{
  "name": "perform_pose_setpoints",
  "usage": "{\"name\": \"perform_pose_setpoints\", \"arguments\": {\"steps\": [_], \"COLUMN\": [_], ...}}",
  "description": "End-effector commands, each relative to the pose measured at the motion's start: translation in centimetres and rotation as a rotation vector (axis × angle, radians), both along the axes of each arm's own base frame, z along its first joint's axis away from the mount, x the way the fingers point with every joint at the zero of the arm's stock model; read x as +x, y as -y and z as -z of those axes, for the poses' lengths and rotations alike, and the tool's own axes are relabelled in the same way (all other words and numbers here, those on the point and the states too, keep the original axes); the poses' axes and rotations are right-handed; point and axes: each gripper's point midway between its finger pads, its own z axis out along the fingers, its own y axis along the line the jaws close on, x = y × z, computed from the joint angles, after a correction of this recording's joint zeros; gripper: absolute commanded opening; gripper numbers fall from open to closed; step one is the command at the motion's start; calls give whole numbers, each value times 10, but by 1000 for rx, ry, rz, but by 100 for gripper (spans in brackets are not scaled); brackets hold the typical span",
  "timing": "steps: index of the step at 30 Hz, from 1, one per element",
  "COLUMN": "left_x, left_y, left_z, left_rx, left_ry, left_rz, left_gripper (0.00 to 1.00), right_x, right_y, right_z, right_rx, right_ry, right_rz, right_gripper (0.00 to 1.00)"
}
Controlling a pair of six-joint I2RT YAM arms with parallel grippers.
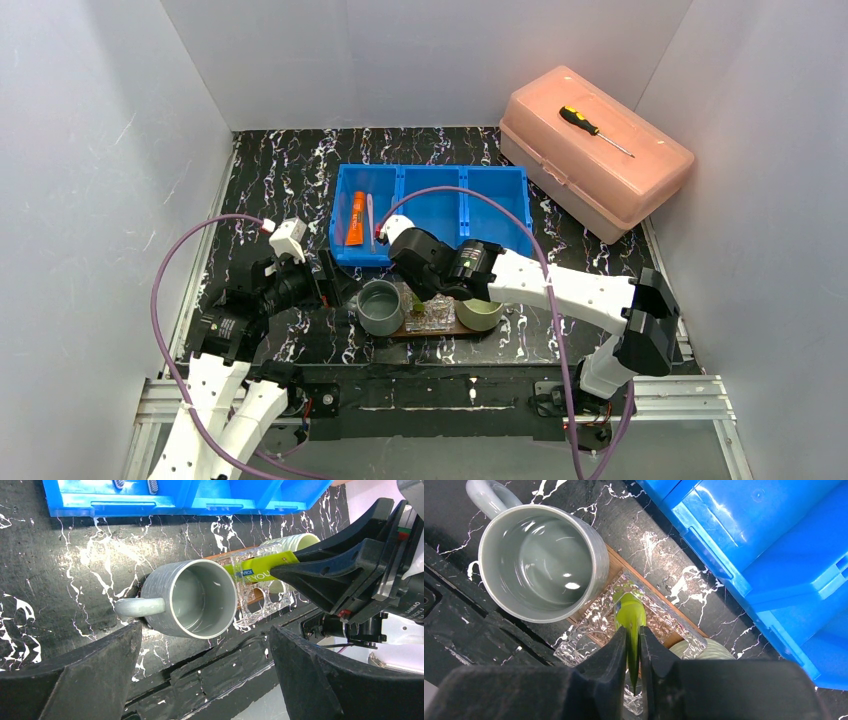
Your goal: Prepare toiletry sets of a toothbrush and toothpaste on the tray
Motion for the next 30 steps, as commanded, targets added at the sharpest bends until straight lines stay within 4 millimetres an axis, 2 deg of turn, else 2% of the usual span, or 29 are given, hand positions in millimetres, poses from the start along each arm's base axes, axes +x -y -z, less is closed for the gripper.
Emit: {"name": "perform_pose_setpoints", "arguments": {"steps": [1,10,22,30], "left_x": [-1,-1,0,2], "left_y": [3,3,4,4], "left_z": [2,2,3,5], "left_rx": [-1,-3,-3,-2], "left_ry": [1,-2,-7,-28], "left_rz": [25,28,30,28], "left_gripper": [98,98,98,98], "right_x": [4,7,19,26], "right_y": [-7,-8,-7,-3], "right_z": [0,-8,-50,-82], "right_rx": [19,23,42,76], "right_ry": [6,18,94,151], "right_rz": [6,14,35,54], "right_gripper": [25,35,48,53]}}
